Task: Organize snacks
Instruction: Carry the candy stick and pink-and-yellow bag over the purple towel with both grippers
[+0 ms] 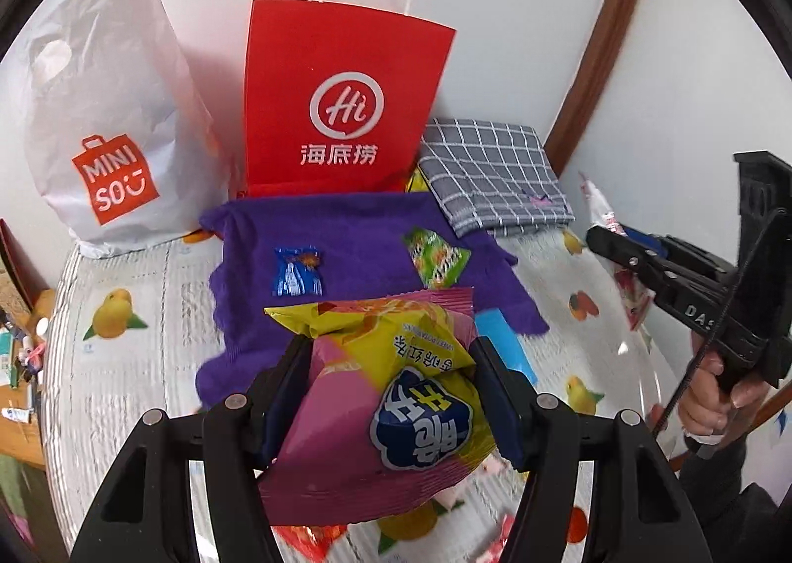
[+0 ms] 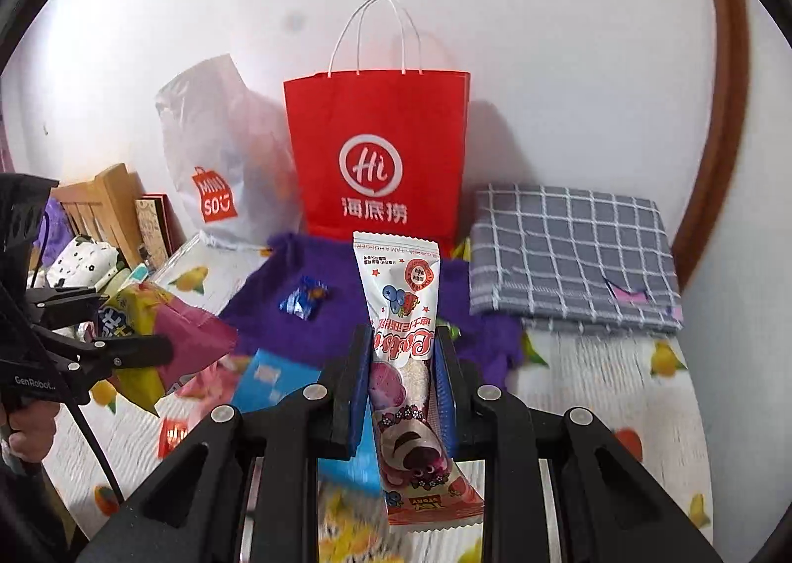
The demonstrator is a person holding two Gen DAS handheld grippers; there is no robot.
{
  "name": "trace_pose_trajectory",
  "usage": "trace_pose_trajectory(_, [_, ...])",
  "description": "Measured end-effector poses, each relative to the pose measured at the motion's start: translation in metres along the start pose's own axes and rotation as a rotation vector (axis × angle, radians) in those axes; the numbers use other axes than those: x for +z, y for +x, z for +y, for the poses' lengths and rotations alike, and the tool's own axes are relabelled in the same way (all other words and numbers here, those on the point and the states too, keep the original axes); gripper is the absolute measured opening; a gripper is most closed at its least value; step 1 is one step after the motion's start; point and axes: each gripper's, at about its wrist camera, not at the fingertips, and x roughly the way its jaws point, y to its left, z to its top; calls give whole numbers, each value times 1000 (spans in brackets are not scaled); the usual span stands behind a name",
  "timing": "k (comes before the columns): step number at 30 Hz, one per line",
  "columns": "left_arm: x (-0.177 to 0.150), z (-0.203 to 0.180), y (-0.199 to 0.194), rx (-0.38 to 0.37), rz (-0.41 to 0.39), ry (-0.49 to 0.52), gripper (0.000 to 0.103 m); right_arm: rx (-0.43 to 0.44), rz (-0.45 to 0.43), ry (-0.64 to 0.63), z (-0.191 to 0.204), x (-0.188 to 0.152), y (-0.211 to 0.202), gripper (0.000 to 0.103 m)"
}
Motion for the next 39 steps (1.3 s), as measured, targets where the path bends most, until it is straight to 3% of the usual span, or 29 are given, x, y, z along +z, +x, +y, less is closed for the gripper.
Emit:
trace_pose_trajectory(9, [52,15,24,35,-25,-13,63,62,38,47,-13,47,58,24])
trace_pose_trajectory(15, [73,18,55,115,-30,7,63,91,34,26,-17,59,82,24])
trace_pose_trajectory(25, [73,31,109,154,33,23,63,52,137,54,-49,49,128,24])
trace_pose_trajectory(27, [70,31,116,191,47,38,63,65,136,39,-52,46,131,24])
trace_pose_trajectory(39, [68,43,121,189,69,5,63,35,223,3,-52,31,156,24])
